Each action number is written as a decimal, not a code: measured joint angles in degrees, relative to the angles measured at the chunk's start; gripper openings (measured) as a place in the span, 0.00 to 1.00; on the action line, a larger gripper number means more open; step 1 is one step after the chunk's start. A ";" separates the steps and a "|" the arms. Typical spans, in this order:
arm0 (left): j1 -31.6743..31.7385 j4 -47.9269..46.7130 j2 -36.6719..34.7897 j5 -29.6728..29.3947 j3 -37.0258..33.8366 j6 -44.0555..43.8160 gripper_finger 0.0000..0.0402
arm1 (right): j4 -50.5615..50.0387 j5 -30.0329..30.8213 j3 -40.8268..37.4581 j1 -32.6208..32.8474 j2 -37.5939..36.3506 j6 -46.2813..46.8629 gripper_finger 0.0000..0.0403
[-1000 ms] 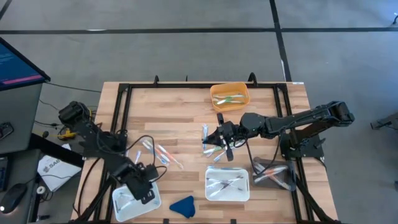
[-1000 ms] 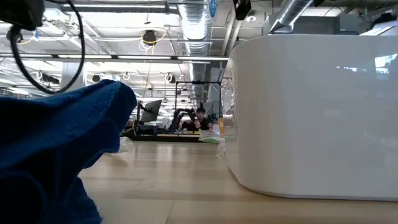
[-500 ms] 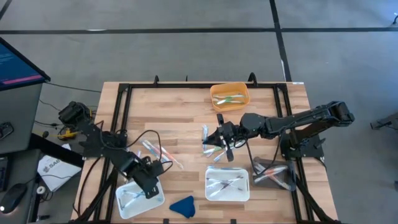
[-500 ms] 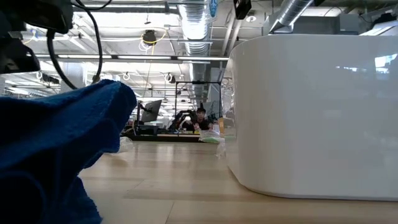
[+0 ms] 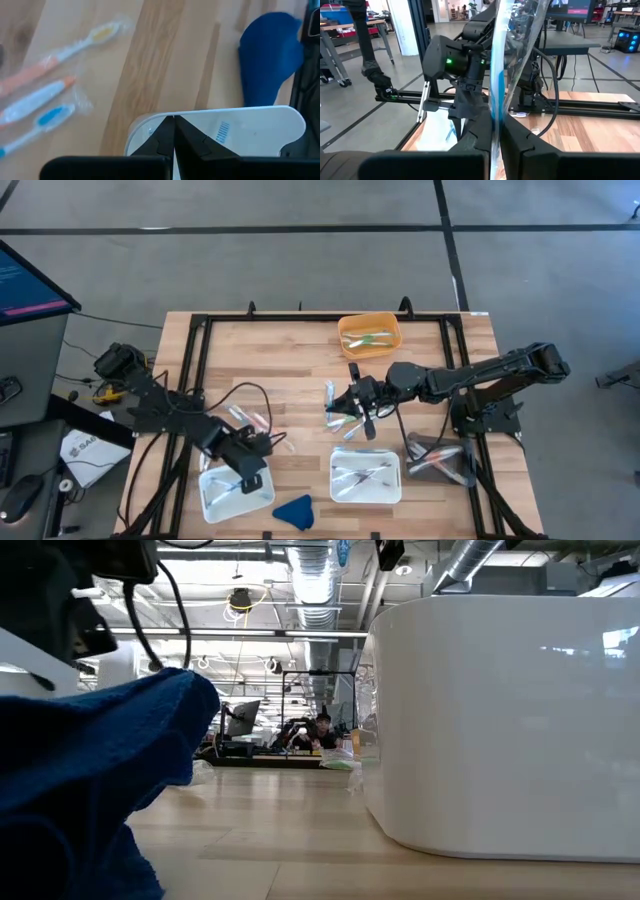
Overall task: Pick & Place Toothbrushes
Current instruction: Put the blue toothbrush into the left white bin
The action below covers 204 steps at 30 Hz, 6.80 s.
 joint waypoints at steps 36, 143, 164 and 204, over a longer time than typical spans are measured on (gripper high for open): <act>-2.59 23.92 -16.20 -26.48 0.59 28.03 0.02 | 9.37 -0.64 -0.02 6.95 0.07 -10.40 0.02; -10.18 17.69 -13.70 -29.03 0.63 -10.94 0.04 | -1.33 6.22 3.13 1.61 3.99 -9.76 0.58; -15.85 -9.33 -0.67 -13.85 16.20 -45.96 0.04 | -13.51 6.19 3.10 0.57 -6.97 -15.01 0.58; -17.77 -31.00 16.75 4.09 25.11 -44.88 0.04 | -12.45 6.01 3.10 -2.80 -7.17 -15.01 0.58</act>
